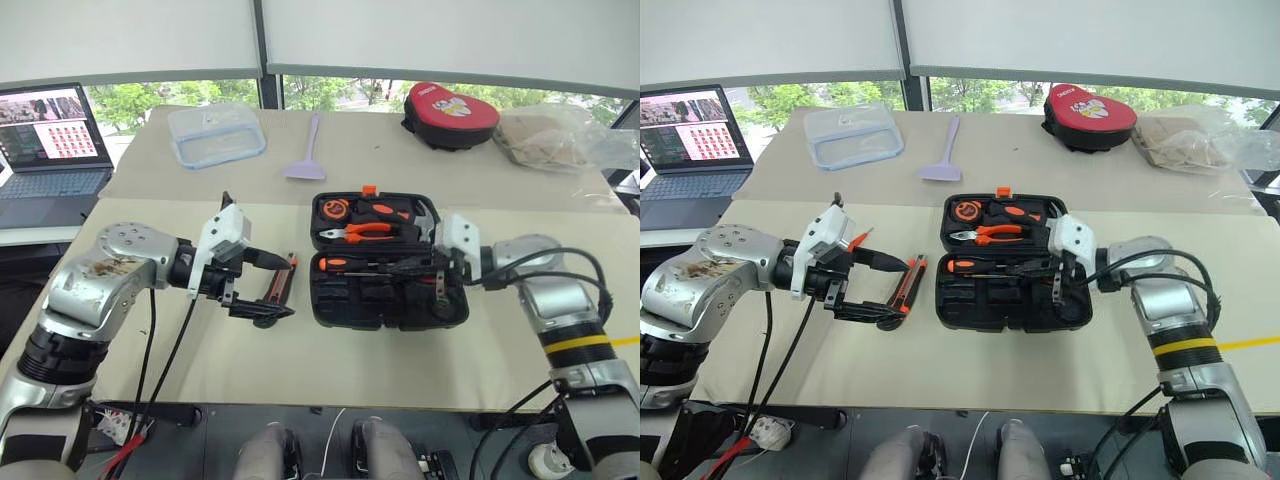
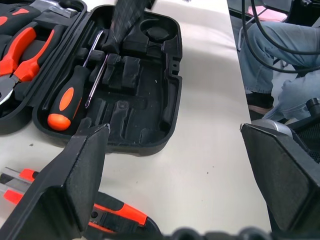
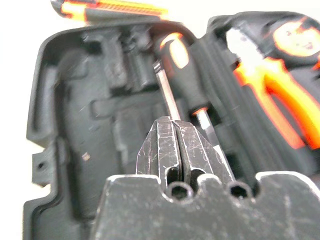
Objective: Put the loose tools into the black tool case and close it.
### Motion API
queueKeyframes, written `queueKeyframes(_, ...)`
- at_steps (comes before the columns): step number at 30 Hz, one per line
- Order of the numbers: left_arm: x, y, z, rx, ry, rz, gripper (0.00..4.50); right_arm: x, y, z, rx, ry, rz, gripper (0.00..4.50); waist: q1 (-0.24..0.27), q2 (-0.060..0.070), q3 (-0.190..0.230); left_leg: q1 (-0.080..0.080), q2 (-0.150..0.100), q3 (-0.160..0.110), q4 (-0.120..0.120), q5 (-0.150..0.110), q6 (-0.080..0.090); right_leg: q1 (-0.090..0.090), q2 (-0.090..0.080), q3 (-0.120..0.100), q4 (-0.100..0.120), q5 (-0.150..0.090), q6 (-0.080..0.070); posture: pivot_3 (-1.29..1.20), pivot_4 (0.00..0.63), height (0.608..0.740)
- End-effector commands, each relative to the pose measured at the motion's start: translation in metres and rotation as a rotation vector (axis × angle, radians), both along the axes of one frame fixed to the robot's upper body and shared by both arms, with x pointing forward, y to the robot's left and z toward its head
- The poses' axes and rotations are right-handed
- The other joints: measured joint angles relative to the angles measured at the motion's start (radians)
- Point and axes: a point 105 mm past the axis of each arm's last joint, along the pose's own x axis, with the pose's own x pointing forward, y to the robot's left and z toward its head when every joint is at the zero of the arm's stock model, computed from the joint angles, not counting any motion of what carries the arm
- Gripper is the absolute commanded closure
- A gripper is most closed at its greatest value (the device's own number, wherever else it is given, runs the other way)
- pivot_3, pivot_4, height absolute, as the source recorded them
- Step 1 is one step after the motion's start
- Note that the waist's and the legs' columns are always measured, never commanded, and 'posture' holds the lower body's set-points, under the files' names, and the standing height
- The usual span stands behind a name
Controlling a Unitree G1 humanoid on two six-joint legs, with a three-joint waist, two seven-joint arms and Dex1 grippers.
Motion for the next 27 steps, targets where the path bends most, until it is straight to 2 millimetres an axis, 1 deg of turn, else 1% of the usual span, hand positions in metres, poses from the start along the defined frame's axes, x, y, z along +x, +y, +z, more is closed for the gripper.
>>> queueKeyframes(1, 0.002, -0.001, 0.009, -0.004, -0.058, -0.005, 0.00, 0.006, -0.010, -0.010, -0.069, -0.020, -0.045, 4.45, 0.002, 0.000, 0.000, 0.000, 0.000, 0.000, 0.000, 0.000, 0.000, 0.000, 0.000, 0.000, 0.000, 0.000, 0.000, 0.00, 0.150, 0.731)
queueKeyframes(4, 0.002, -0.001, 0.009, -0.004, -0.059, -0.007, 0.00, 0.003, -0.012, -0.027, -0.123, 0.001, -0.045, 4.45, 0.001, 0.000, 0.000, -0.001, 0.000, 0.000, 0.000, 0.000, 0.000, 0.000, 0.000, 0.000, 0.000, 0.000, 0.000, 0.00, 0.150, 0.731)
queueKeyframes(7, 0.003, -0.001, 0.009, -0.004, -0.061, -0.006, 0.00, 0.000, -0.012, -0.040, -0.166, 0.003, -0.042, 4.45, 0.000, 0.000, 0.000, 0.000, 0.000, 0.000, 0.000, 0.000, 0.000, 0.000, 0.000, 0.000, 0.000, 0.000, 0.000, 0.00, 0.150, 0.731)
queueKeyframes(11, 0.003, 0.000, 0.008, -0.006, -0.061, 0.010, 0.00, -0.007, -0.011, -0.043, -0.162, 0.003, -0.027, 4.45, 0.001, -0.001, 0.000, 0.001, 0.000, 0.000, 0.000, 0.000, 0.000, 0.002, 0.000, 0.000, 0.000, 0.000, 0.000, 0.00, 0.150, 0.731)
queueKeyframes(15, 0.003, 0.006, 0.007, -0.022, -0.062, 0.065, 0.00, -0.007, -0.006, -0.022, -0.062, -0.044, -0.038, 4.45, 0.000, -0.001, 0.000, 0.001, 0.000, 0.000, 0.000, 0.000, 0.000, 0.001, 0.000, 0.000, 0.000, 0.000, 0.000, 0.00, 0.150, 0.731)
queueKeyframes(16, 0.002, 0.008, 0.007, -0.031, -0.063, 0.089, 0.00, -0.007, -0.005, -0.011, -0.014, -0.069, -0.041, 4.45, 0.000, -0.001, 0.000, 0.001, 0.000, 0.000, 0.000, 0.000, 0.000, 0.001, 0.000, 0.000, 0.000, 0.000, 0.000, 0.00, 0.150, 0.731)
queueKeyframes(18, 0.003, 0.018, 0.009, -0.067, -0.062, 0.177, 0.00, -0.007, -0.005, 0.022, 0.119, -0.079, -0.071, 4.45, -0.004, 0.000, 0.001, 0.000, 0.000, 0.000, 0.000, 0.000, 0.000, 0.000, 0.000, 0.001, 0.000, 0.000, 0.000, 0.00, 0.150, 0.731)
queueKeyframes(20, 0.002, 0.027, 0.010, -0.095, -0.054, 0.253, 0.00, -0.012, -0.007, 0.041, 0.179, -0.068, -0.078, 3.91, -0.005, 0.000, 0.001, -0.001, 0.001, 0.000, -0.001, 0.000, 0.000, -0.002, -0.001, 0.002, 0.001, 0.000, 0.000, 0.00, 0.150, 0.731)
queueKeyframes(21, 0.001, 0.039, 0.007, -0.102, -0.046, 0.332, 0.00, -0.020, -0.008, 0.051, 0.199, -0.053, -0.055, 3.69, -0.004, 0.000, 0.001, -0.001, 0.001, -0.001, -0.001, 0.000, 0.000, -0.002, -0.001, 0.002, 0.001, 0.000, 0.000, 0.00, 0.150, 0.731)
queueKeyframes(22, -0.002, 0.056, 0.001, -0.096, -0.034, 0.419, 0.00, -0.028, -0.008, 0.062, 0.218, -0.043, -0.028, 3.30, -0.003, 0.001, 0.002, -0.001, 0.001, -0.001, -0.001, 0.000, 0.000, -0.002, -0.001, 0.001, 0.000, 0.000, 0.000, 0.00, 0.150, 0.731)
queueKeyframes(23, -0.005, 0.077, -0.008, -0.070, -0.028, 0.524, 0.00, -0.038, -0.007, 0.074, 0.245, -0.030, -0.002, 3.03, -0.005, 0.001, 0.002, -0.001, 0.001, -0.001, -0.002, 0.000, 0.000, -0.002, -0.002, 0.001, 0.000, 0.000, 0.000, 0.00, 0.150, 0.731)
queueKeyframes(24, -0.009, 0.090, -0.014, -0.048, -0.025, 0.589, 0.00, -0.044, -0.006, 0.080, 0.261, -0.019, 0.013, 2.66, -0.007, 0.001, 0.002, 0.000, 0.001, -0.001, -0.003, 0.000, 0.000, -0.002, -0.002, 0.001, -0.001, 0.000, -0.001, 0.00, 0.150, 0.731)
queueKeyframes(25, -0.013, 0.103, -0.019, -0.036, -0.016, 0.659, 0.00, -0.050, -0.005, 0.086, 0.281, -0.006, 0.024, 2.41, -0.007, 0.001, 0.002, 0.000, 0.002, -0.001, -0.004, 0.000, -0.001, -0.002, -0.004, 0.002, -0.002, 0.000, -0.001, 0.00, 0.150, 0.731)
queueKeyframes(26, -0.016, 0.110, -0.022, -0.030, -0.011, 0.702, 0.00, -0.054, -0.005, 0.089, 0.293, 0.005, 0.030, 2.05, -0.005, 0.000, 0.002, 0.000, 0.002, -0.002, -0.004, -0.001, -0.001, -0.002, -0.005, 0.001, -0.003, 0.000, -0.001, 0.00, 0.150, 0.731)
queueKeyframes(27, -0.020, 0.124, -0.027, -0.017, 0.003, 0.768, 0.00, -0.060, -0.004, 0.093, 0.303, 0.016, 0.040, 1.69, -0.002, 0.000, 0.002, 0.000, 0.002, -0.003, -0.004, -0.001, -0.001, -0.002, -0.005, 0.000, -0.003, -0.001, -0.001, 0.00, 0.150, 0.731)
